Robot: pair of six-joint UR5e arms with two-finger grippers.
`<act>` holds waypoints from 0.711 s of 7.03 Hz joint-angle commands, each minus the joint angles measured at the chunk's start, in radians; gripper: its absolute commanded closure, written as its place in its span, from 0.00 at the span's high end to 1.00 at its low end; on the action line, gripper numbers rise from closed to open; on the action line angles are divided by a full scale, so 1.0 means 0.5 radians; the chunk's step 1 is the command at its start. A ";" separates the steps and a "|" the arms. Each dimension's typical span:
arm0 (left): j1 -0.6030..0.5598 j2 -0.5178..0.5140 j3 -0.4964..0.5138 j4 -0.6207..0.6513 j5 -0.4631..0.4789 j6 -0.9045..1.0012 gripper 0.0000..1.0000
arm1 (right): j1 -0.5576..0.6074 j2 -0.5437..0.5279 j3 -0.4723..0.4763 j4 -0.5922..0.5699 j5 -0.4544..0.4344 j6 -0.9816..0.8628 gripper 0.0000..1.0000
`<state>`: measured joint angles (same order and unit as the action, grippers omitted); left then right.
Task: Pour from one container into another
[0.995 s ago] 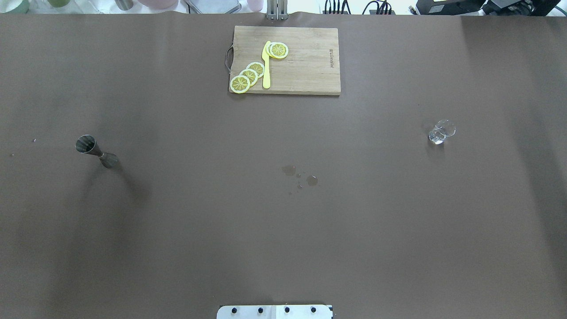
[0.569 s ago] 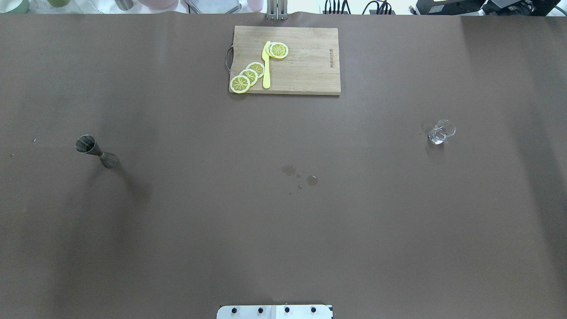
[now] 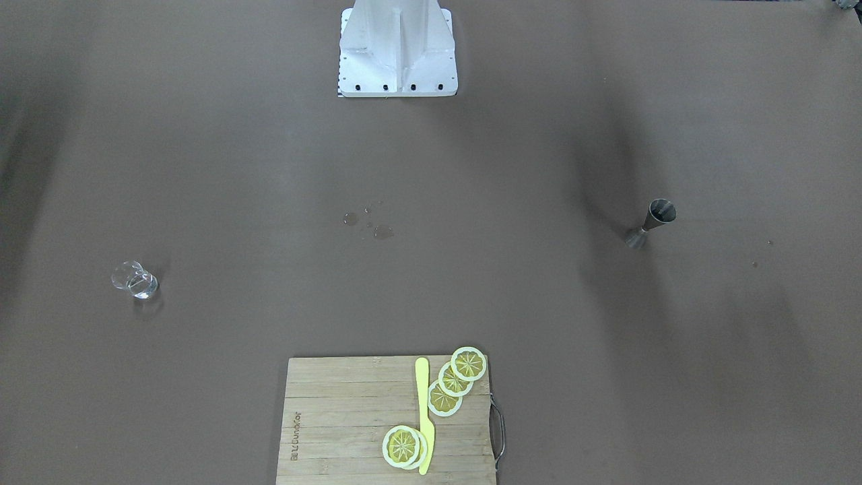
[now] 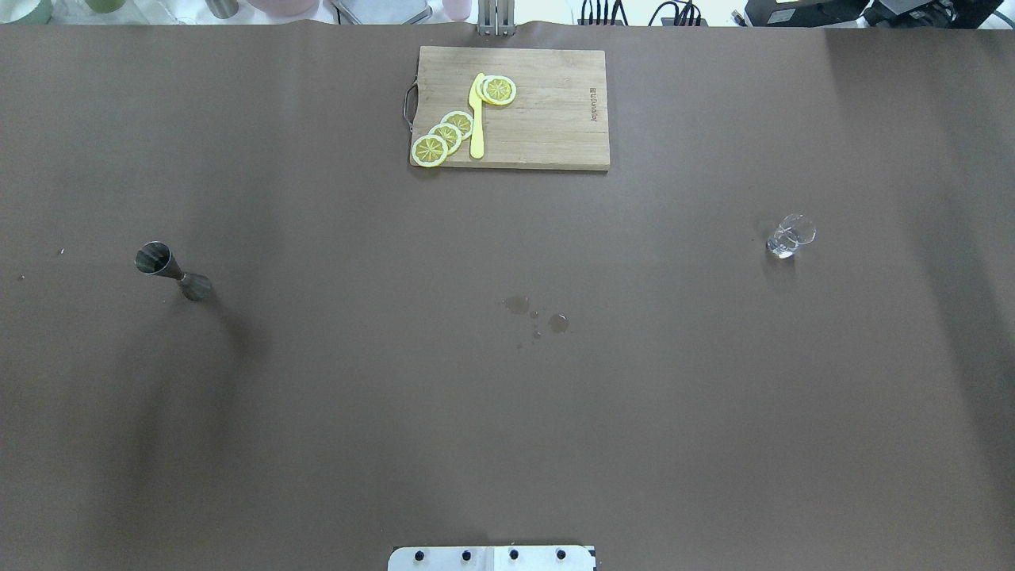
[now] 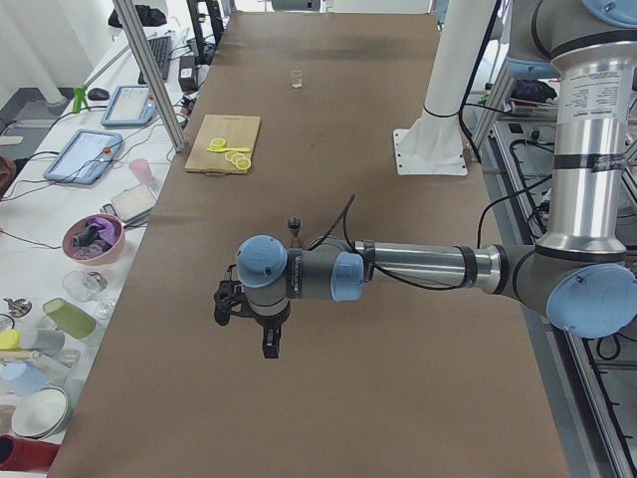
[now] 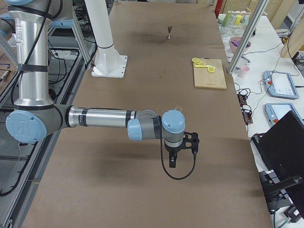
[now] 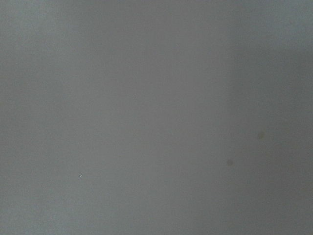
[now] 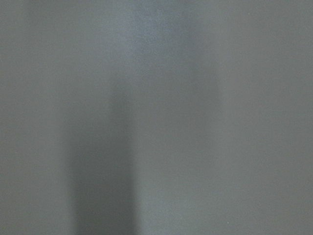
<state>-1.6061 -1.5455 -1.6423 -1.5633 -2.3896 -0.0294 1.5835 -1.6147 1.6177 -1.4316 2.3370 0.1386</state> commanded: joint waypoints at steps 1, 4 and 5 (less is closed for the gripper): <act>0.000 0.011 -0.004 0.000 0.002 0.001 0.99 | -0.001 0.008 0.001 0.001 -0.023 -0.032 1.00; 0.003 0.011 -0.010 -0.003 -0.001 -0.002 0.99 | 0.002 -0.004 0.016 -0.002 -0.002 -0.020 1.00; 0.003 0.011 -0.007 -0.003 -0.001 -0.002 0.99 | 0.002 -0.007 0.014 0.019 -0.002 -0.032 1.00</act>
<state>-1.6048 -1.5409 -1.6469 -1.5639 -2.3897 -0.0305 1.5839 -1.6153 1.6233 -1.4304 2.3330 0.1260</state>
